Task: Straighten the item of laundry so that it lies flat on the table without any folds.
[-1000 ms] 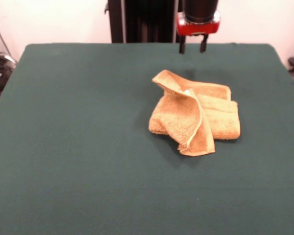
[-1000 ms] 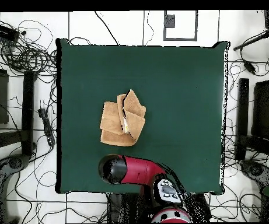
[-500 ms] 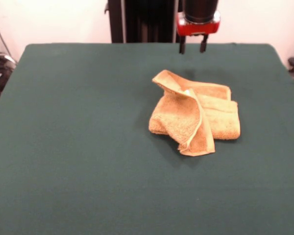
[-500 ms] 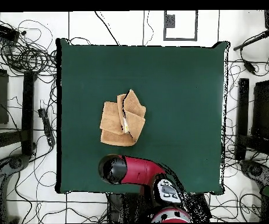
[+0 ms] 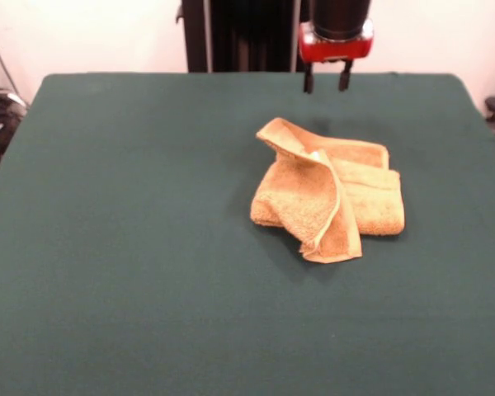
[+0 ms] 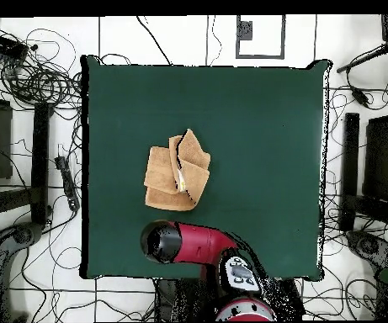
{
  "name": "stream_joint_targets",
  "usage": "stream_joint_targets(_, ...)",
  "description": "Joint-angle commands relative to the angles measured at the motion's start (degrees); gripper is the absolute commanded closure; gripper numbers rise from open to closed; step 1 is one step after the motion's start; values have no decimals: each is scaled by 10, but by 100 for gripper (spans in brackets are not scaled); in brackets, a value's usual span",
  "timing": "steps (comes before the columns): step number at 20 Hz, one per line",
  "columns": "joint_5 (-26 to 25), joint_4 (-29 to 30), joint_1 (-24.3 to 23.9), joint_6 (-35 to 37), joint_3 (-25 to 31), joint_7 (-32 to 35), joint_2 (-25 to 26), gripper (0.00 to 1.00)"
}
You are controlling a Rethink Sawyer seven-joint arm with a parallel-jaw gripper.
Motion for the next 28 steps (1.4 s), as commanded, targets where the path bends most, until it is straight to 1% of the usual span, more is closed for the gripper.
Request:
stream_joint_targets(1, 5, -100, 19, 41, 38, 61, 16, 0)
stream_joint_targets(8, 13, -157, 26, 62, 32, 68, 47, 0)
stream_joint_targets(13, 16, -185, 27, 74, 32, 71, 65, 0)
stream_joint_targets(22, 12, -182, 19, 71, 35, 73, 62, 0)
stream_joint_targets(28, 10, -167, 17, 64, 37, 75, 55, 0)
